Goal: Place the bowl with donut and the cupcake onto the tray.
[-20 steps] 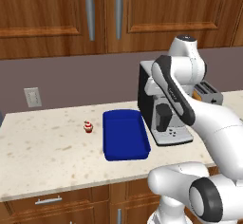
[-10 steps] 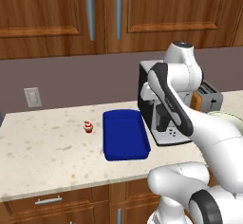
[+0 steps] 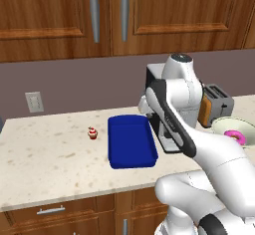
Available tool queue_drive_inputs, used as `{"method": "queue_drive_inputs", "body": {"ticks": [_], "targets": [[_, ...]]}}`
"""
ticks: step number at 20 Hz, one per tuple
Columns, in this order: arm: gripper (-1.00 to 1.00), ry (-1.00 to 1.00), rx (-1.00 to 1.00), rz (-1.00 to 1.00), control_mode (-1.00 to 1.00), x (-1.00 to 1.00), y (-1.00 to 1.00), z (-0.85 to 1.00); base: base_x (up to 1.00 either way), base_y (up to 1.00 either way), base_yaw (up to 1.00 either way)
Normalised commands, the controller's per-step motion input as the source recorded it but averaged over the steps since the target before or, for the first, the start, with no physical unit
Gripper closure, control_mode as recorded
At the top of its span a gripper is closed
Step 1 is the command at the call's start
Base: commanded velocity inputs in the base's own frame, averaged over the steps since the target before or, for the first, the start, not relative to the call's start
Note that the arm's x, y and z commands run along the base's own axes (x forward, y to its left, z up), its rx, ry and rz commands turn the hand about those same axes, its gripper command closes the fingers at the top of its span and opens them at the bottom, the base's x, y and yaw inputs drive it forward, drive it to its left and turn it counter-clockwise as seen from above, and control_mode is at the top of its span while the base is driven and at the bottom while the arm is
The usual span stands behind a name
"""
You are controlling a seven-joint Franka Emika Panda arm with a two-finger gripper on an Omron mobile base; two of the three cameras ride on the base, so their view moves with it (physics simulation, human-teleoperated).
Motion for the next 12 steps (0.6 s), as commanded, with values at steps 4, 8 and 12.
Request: {"method": "queue_drive_inputs", "body": {"ticks": [4,8,12], "targets": [[-1.0,0.0,0.0,0.0,-1.0,0.0,0.36,-0.22,0.0,0.0,0.0],[-1.0,0.0,0.0,0.0,-1.0,0.0,0.38,-0.16,0.0,0.0,0.0],[-1.0,0.0,0.0,0.0,-1.0,0.04,0.41,-0.15,0.0,0.0,0.0]]}}
